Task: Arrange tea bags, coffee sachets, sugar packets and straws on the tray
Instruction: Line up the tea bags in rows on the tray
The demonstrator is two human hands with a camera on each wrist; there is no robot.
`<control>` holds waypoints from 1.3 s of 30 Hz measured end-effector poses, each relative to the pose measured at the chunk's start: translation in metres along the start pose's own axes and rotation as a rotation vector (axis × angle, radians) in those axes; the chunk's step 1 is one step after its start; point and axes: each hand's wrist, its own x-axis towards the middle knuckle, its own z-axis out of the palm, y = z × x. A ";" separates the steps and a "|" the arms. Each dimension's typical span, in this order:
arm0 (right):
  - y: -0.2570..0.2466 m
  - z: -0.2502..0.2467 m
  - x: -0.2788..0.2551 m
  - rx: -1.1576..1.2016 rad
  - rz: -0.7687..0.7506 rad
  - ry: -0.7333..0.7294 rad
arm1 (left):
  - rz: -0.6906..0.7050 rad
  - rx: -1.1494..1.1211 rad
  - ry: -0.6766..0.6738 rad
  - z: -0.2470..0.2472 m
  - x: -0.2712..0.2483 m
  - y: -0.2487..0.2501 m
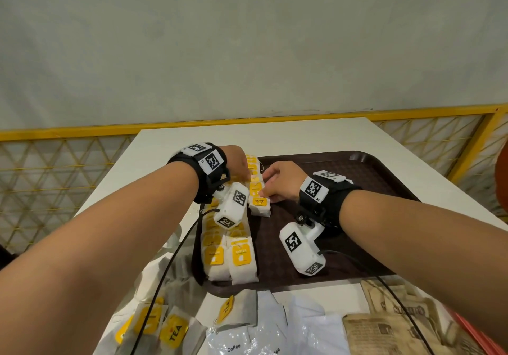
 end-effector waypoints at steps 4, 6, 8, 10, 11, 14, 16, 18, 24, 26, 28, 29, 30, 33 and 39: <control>-0.002 0.005 0.001 -0.025 -0.009 0.047 | -0.023 0.015 0.032 0.004 0.002 0.002; -0.001 0.006 0.002 -0.028 -0.006 0.045 | -0.027 0.001 0.050 0.008 0.003 0.001; 0.001 0.003 0.002 -0.023 0.000 0.050 | -0.019 -0.080 0.102 0.007 0.001 -0.002; 0.002 -0.003 -0.001 -0.008 0.021 0.059 | 0.002 -0.133 0.144 0.001 -0.005 -0.006; 0.002 -0.006 -0.004 -0.007 0.038 0.049 | 0.007 -0.142 0.133 -0.001 -0.007 -0.008; -0.001 -0.010 -0.018 -0.046 0.102 -0.061 | 0.008 -0.113 0.031 -0.003 -0.014 -0.011; -0.001 -0.007 -0.024 -0.097 0.115 -0.115 | 0.030 -0.092 -0.003 0.001 -0.015 -0.011; 0.001 -0.002 -0.026 -0.123 0.093 -0.113 | 0.062 -0.074 0.000 0.004 -0.017 -0.010; 0.000 0.006 -0.025 -0.017 0.060 -0.038 | 0.085 -0.072 0.054 0.004 -0.020 -0.006; -0.002 0.008 -0.022 -0.007 0.047 -0.015 | 0.080 -0.095 0.067 0.005 -0.018 -0.008; -0.004 0.008 -0.019 -0.027 0.040 0.007 | 0.071 -0.152 0.125 0.003 -0.018 -0.009; -0.004 0.008 -0.017 -0.039 0.039 0.015 | 0.066 -0.190 0.165 0.001 -0.020 -0.010; -0.005 0.009 -0.016 -0.046 0.037 0.021 | 0.065 -0.222 0.187 -0.001 -0.022 -0.011; -0.005 0.010 -0.012 -0.059 0.036 0.021 | 0.086 -0.223 0.070 -0.005 -0.031 -0.012; -0.002 0.008 -0.013 -0.066 0.021 0.063 | 0.117 -0.094 0.036 0.008 -0.030 -0.001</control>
